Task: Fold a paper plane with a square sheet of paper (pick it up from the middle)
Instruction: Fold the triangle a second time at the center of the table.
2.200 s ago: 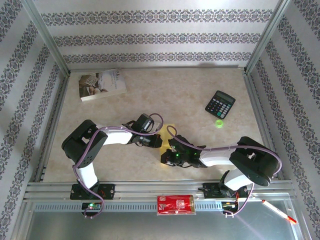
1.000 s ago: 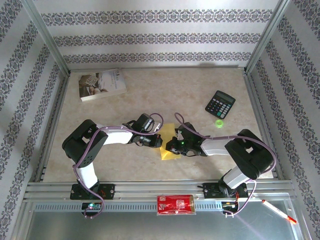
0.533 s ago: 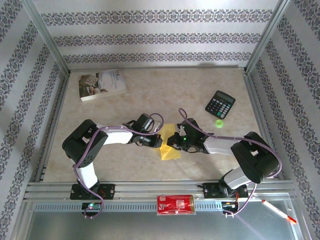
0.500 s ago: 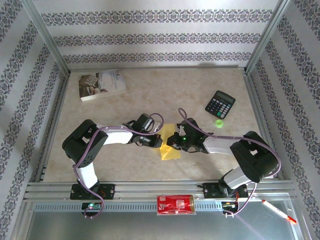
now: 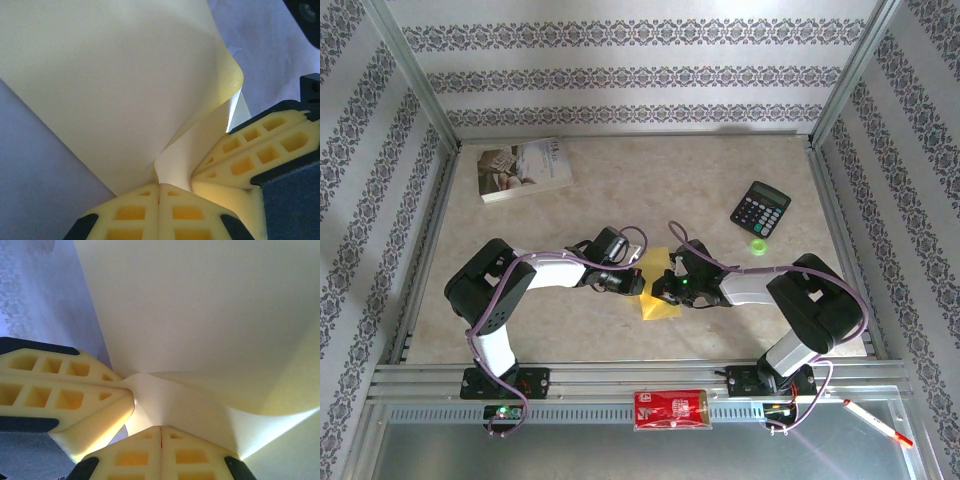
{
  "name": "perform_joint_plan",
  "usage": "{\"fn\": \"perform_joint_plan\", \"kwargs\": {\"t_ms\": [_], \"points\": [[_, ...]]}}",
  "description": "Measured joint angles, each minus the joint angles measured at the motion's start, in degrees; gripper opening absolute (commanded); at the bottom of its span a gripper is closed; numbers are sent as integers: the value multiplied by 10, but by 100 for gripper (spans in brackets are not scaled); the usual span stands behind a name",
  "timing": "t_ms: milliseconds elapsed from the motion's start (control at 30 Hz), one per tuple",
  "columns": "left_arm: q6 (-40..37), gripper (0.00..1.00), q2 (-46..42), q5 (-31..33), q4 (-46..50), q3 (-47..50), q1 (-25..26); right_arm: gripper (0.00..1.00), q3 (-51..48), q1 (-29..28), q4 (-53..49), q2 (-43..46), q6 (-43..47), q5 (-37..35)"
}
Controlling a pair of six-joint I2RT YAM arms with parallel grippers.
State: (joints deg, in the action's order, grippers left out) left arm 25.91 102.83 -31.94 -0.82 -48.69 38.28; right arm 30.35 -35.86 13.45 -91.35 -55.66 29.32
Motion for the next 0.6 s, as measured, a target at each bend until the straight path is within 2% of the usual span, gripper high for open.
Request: {"fn": "perform_joint_plan", "kwargs": {"t_ms": [200,300,400,600], "points": [[0,0,0,0,2,-1,0,5,-7,1,16,-3,2,8],[0,3,-1,0,3,-2,0,5,-14,2,30,-3,2,9],[1,9,-1,2,11,-7,0,5,-21,4,43,-3,1,13],[8,29,-24,34,33,-7,9,4,-28,3,66,-4,-3,12]]}}
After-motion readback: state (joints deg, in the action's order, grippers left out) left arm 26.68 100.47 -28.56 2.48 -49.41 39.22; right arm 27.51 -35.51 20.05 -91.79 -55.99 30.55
